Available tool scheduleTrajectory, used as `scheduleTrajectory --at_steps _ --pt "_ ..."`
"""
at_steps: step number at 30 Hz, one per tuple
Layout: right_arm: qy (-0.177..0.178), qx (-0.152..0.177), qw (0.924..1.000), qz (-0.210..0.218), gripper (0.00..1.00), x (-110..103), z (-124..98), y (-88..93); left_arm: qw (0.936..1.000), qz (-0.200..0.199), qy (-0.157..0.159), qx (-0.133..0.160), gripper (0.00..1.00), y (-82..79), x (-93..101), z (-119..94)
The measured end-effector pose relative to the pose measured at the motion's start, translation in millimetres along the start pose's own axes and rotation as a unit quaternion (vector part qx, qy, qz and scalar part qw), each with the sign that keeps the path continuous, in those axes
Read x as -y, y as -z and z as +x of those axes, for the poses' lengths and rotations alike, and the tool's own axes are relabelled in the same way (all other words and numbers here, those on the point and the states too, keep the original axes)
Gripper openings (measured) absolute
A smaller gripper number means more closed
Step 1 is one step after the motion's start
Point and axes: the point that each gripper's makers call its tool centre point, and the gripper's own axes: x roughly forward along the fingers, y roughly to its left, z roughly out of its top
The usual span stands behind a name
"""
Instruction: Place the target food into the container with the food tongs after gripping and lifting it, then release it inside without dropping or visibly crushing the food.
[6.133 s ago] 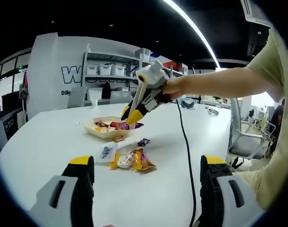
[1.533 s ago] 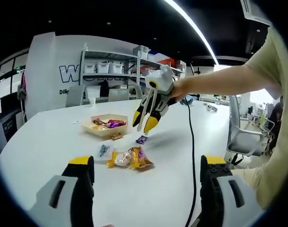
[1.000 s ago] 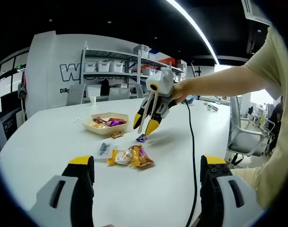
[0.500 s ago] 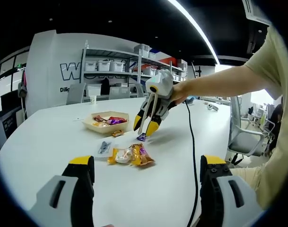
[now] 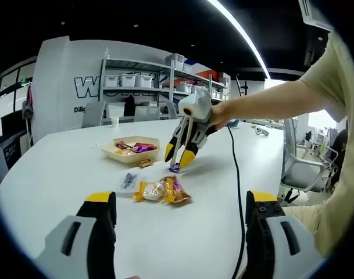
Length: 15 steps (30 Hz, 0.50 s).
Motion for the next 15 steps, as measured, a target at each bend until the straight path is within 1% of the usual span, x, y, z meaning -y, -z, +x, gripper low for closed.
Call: scheduleTrajectory --at_steps 6,7,10,14,15 --pt "0.0 0.003 0.9999 0.017 0.21 -0.8 0.1 0.5 1.0 0.001 0.0 -0.001 0.9 -0.2 -0.5 -0.5" --pt "0.005 0.002 0.9998 0.021 0.2 0.4 0.0 0.8 1.0 0.001 0.0 0.0 0.9 -0.3 -0.3 -0.8" --pt "0.011 0.004 0.9989 0.044 0.2 1.9 -0.4 1.8 1.0 0.002 0.0 0.0 0.9 -0.8 -0.3 -1.6" --pt "0.011 0.001 0.9989 0.046 0.19 1.3 -0.4 2.2 1.0 0.003 0.0 0.001 0.9 -1.5 -0.6 -2.1" --pt "0.016 0.002 0.9985 0.052 0.19 3.2 -1.0 1.6 1.0 0.003 0.0 0.001 0.9 -1.8 -0.4 -2.2"
